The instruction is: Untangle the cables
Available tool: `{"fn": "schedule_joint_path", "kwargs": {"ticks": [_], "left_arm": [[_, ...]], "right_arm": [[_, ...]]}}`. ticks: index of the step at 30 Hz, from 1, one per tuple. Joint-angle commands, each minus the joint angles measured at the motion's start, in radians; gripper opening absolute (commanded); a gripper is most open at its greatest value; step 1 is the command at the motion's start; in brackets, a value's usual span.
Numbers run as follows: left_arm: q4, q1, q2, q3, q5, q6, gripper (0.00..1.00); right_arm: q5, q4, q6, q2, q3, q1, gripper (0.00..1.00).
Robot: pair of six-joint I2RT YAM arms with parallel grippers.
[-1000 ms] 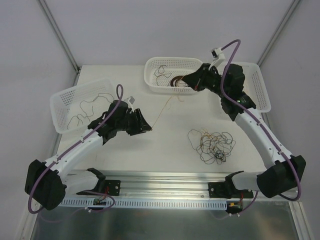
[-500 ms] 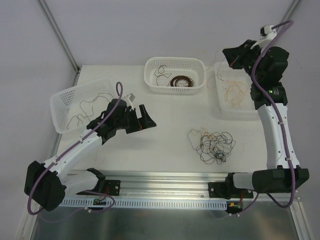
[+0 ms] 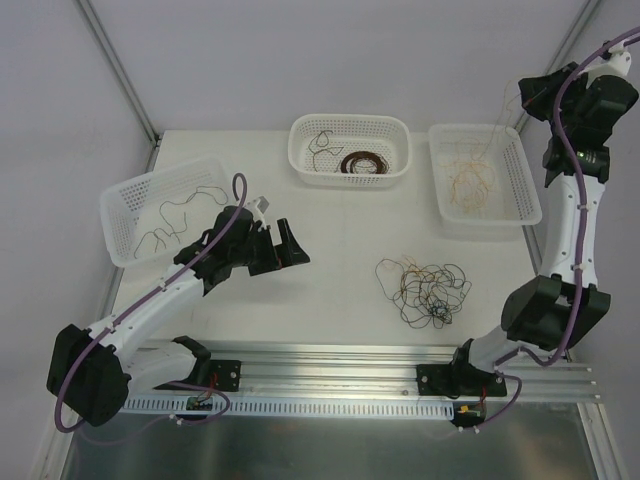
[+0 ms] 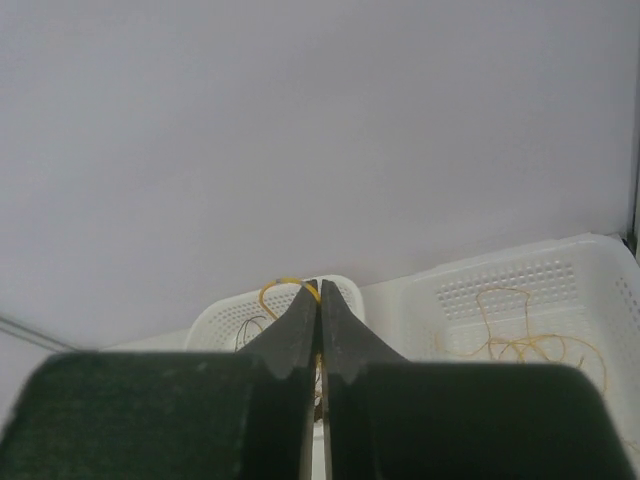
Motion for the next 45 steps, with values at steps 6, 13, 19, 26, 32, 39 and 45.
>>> {"fn": "schedule_joint_path", "kwargs": {"ticks": [6,13,19,26,32,39,45], "left_arm": [[0.018,-0.005,0.009,0.008,-0.018,0.014,0.99],[0.018,-0.007,0.031,0.012,-0.02,0.025,0.99],[0.012,-0.005,0.028,0.02,-0.014,0.036,0.99],[0.007,-0.007,-0.003,0.001,-0.001,0.044,0.99],[0.009,-0.005,-0.023,-0.022,0.025,0.042,0.99],[0.007,-0.005,-0.057,-0.061,0.037,0.027,0.99],[0.009,-0.005,-0.087,-0.1,0.037,-0.001,0.99]], "right_arm": [[-0.038,0.112,0.069,0.187,0.126,-0.081,0.02],[-0.052,0.193,0.112,0.258,-0.013,-0.088,0.1],[-0.044,0.208,0.088,0.17,-0.256,-0.089,0.22],[0.045,-0.066,-0.043,-0.043,-0.336,-0.089,0.67],[0.155,-0.424,-0.076,-0.185,-0.325,-0.056,0.8],[0.204,-0.576,-0.113,-0.354,-0.57,0.173,0.8],[0.264,-0.612,-0.112,-0.46,-0.846,0.323,0.8]]}}
